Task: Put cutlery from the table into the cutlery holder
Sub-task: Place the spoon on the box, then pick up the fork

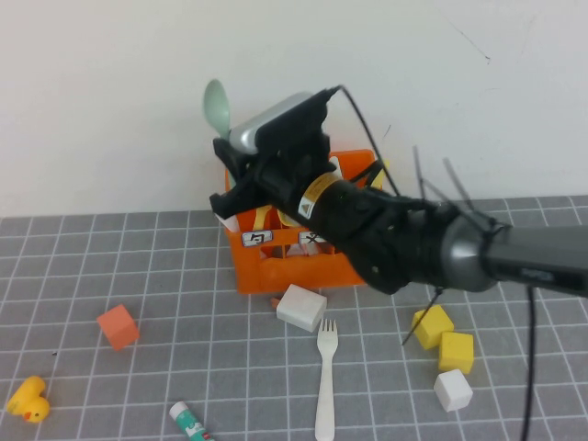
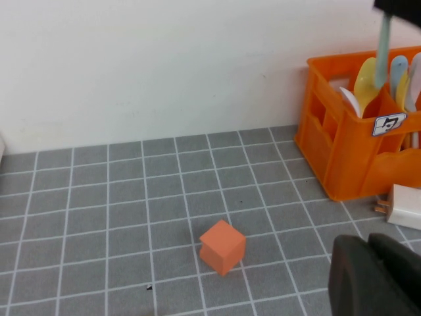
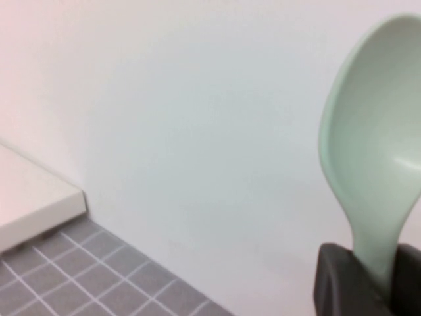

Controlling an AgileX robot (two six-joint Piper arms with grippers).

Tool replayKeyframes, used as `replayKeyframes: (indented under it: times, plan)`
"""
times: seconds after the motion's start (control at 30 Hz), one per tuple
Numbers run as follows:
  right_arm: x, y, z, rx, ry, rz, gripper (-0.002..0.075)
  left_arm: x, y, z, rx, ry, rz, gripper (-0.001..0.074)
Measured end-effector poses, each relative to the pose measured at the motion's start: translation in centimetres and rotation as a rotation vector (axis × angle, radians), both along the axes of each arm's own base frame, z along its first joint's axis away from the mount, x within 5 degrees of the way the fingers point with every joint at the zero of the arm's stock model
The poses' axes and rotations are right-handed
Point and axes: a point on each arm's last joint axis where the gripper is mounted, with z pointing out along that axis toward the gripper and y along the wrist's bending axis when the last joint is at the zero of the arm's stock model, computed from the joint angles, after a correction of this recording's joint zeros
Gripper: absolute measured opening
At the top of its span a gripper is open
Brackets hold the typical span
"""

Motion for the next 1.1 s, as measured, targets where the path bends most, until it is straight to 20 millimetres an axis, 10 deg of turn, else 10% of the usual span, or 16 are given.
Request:
replayKeyframes:
  times: [0.4, 0.7, 0.87, 1.1]
  plan:
    - [1.0, 0.7, -3.7, -0.115, -0.029, 0.000, 0.0132, 0.0, 0.1, 0.0, 0.018, -0.009, 0.002, 0.0000]
    - [0.9, 0.6, -3.8, -0.200, 0.003, 0.006, 0.0424, 0.0, 0.1, 0.1, 0.019, -0.010, 0.002, 0.0000]
    - [-0.1, 0.0, 0.7, -0.306, -0.007, 0.038, 0.0348, 0.0, 0.1, 0.1, 0.019, -0.010, 0.002, 0.0000]
    - [-4.9, -2.7, 10.0, -0.454, 0.153, 0.019, 0.0038, 0.0, 0.1, 0.1, 0.019, -0.010, 0.002, 0.0000]
